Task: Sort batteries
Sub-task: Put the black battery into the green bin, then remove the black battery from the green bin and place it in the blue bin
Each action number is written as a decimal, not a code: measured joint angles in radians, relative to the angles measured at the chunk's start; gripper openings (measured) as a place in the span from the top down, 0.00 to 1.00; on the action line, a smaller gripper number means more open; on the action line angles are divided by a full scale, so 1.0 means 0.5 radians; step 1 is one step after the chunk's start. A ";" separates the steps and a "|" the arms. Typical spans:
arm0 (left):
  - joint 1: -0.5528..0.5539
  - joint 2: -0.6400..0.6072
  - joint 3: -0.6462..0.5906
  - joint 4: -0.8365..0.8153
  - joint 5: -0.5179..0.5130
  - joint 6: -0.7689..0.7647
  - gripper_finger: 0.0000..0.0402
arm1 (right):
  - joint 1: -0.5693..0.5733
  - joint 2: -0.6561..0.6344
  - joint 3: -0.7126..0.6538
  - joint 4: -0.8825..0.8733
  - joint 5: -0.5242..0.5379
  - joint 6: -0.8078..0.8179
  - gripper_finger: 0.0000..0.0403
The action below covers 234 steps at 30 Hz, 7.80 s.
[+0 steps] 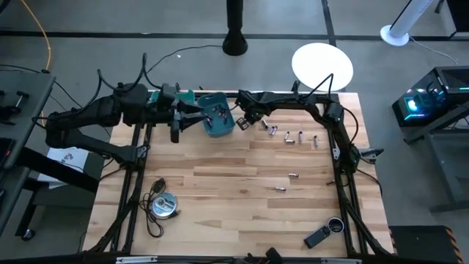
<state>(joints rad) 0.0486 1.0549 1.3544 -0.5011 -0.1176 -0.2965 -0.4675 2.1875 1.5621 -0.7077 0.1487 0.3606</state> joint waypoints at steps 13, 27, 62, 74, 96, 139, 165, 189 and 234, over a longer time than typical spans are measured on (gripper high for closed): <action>-0.009 -0.107 0.003 -0.282 -0.311 0.179 0.60 | 0.064 -0.680 -0.019 0.204 -0.146 -0.112 0.95; 0.013 -0.078 -0.820 1.005 -0.218 0.276 0.60 | 0.646 -1.139 -0.012 0.975 -0.277 -0.229 0.95; 0.030 0.079 -0.851 1.827 0.210 0.045 0.91 | 0.889 -1.144 -0.012 1.457 -0.267 -0.357 0.90; 0.343 -0.260 -0.849 1.289 -0.139 0.186 0.91 | 0.881 -1.305 -0.012 1.293 0.023 -0.477 0.53; 1.551 0.472 -0.803 -0.188 -0.323 0.123 0.55 | 0.897 -1.509 -0.011 0.795 0.189 -0.292 0.49; 1.403 0.533 -0.773 -0.859 0.015 0.248 0.65 | 0.867 -1.659 -0.011 0.068 0.369 -0.004 0.49; 1.265 0.951 -0.822 -1.064 -0.208 0.562 0.96 | 0.817 -1.649 -0.011 0.077 0.378 0.017 0.49; 1.232 0.208 -0.723 0.877 0.661 -0.386 1.00 | 0.818 -1.651 -0.011 0.078 0.383 -0.095 0.49; 1.041 -0.020 -0.611 -0.422 -0.193 -0.216 1.00 | 0.819 -1.783 -0.011 0.033 0.428 0.001 0.49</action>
<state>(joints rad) 0.5694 1.0450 1.0490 -0.7122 -0.2142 -0.4046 -0.0582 1.2961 1.5566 -0.6910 0.3627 0.3611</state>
